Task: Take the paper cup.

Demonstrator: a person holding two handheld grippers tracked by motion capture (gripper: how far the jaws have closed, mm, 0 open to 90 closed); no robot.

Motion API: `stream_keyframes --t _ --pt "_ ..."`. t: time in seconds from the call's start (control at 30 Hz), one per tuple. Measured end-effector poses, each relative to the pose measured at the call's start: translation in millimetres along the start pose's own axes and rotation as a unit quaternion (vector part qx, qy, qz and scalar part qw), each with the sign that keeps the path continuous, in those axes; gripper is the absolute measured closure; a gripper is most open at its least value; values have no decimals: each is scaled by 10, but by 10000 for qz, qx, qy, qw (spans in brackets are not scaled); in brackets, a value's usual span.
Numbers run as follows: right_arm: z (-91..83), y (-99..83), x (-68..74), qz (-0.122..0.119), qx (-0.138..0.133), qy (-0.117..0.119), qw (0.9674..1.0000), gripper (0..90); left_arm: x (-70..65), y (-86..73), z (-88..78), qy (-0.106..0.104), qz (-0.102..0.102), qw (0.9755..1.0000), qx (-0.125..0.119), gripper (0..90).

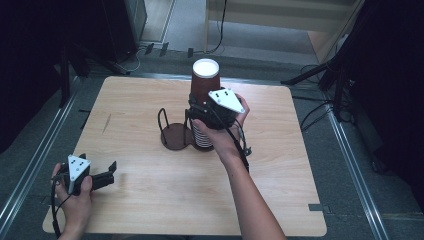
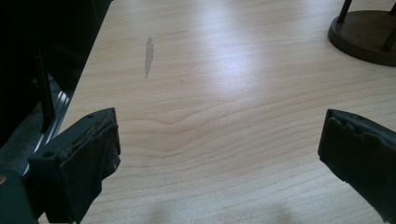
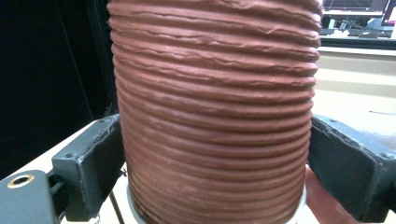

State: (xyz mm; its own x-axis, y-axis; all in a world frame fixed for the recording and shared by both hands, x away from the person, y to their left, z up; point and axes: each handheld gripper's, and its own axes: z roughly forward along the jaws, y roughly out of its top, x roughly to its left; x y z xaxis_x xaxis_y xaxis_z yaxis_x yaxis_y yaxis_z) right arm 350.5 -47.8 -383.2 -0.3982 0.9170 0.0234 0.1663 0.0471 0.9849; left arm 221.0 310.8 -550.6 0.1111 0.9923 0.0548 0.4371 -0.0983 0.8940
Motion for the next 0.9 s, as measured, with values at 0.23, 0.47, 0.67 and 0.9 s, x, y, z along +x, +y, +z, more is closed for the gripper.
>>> stream_keyframes --t 0.23,0.47,0.67,0.9 --pt "43 -5 30 -1 -13 -42 10000 75 4 2 4 -22 -17 10000 12 0" --pt "74 -2 28 83 18 -21 10000 73 8 3 4 -22 -11 10000 19 0" --pt "85 11 50 87 -3 -76 9999 78 7 4 5 -51 -12 10000 42 0" --pt "67 71 58 63 -32 -81 9999 92 17 2 4 -81 -68 9999 10 0"
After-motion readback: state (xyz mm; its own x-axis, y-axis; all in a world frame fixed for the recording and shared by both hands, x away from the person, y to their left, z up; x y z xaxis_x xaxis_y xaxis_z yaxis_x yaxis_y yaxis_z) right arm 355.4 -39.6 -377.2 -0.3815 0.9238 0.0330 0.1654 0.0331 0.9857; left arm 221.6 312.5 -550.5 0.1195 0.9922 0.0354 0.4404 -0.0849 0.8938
